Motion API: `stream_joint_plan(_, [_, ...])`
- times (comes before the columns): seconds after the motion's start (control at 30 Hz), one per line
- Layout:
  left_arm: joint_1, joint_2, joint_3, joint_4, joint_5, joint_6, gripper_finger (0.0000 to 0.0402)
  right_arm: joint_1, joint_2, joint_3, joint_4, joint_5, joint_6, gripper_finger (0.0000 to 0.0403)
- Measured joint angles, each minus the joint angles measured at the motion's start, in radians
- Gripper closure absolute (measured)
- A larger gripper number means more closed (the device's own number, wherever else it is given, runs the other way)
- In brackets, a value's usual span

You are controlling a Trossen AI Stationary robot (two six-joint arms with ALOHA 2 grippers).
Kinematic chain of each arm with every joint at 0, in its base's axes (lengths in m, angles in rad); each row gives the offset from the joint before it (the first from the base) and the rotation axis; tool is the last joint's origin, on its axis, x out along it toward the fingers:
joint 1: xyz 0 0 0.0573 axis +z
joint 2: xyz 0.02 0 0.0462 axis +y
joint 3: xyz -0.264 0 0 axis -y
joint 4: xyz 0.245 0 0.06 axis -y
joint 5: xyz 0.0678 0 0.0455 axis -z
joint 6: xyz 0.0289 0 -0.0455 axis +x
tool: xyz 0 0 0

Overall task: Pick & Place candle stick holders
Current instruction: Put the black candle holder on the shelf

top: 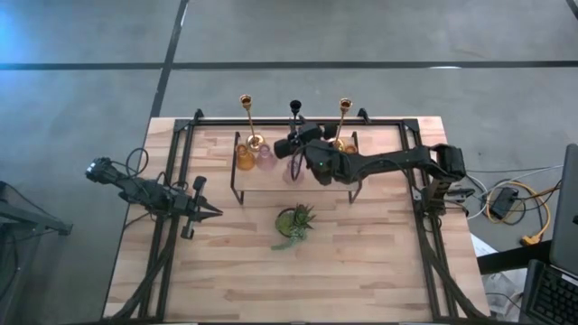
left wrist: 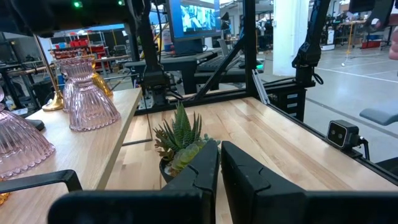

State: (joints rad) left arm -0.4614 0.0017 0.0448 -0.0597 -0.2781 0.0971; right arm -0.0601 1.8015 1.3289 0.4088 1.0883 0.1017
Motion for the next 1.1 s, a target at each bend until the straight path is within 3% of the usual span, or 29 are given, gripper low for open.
stream_joint_plan(0.43, [0.0, 0.0, 0.0, 0.0, 0.0, 0.0, 0.0376, -0.029, 0.0, 0.003, 0.001, -0.027, 0.004, 0.0299])
stream_joint_plan(0.83, [0.0, 0.0, 0.0, 0.0, 0.0, 0.0, 0.0376, -0.03, 0.0, 0.003, -0.001, -0.029, -0.002, 0.0385])
stream_joint_plan(1.1, [0.0, 0.0, 0.0, 0.0, 0.0, 0.0, 0.0376, -0.03, -0.002, 0.003, -0.008, -0.043, -0.008, 0.0392])
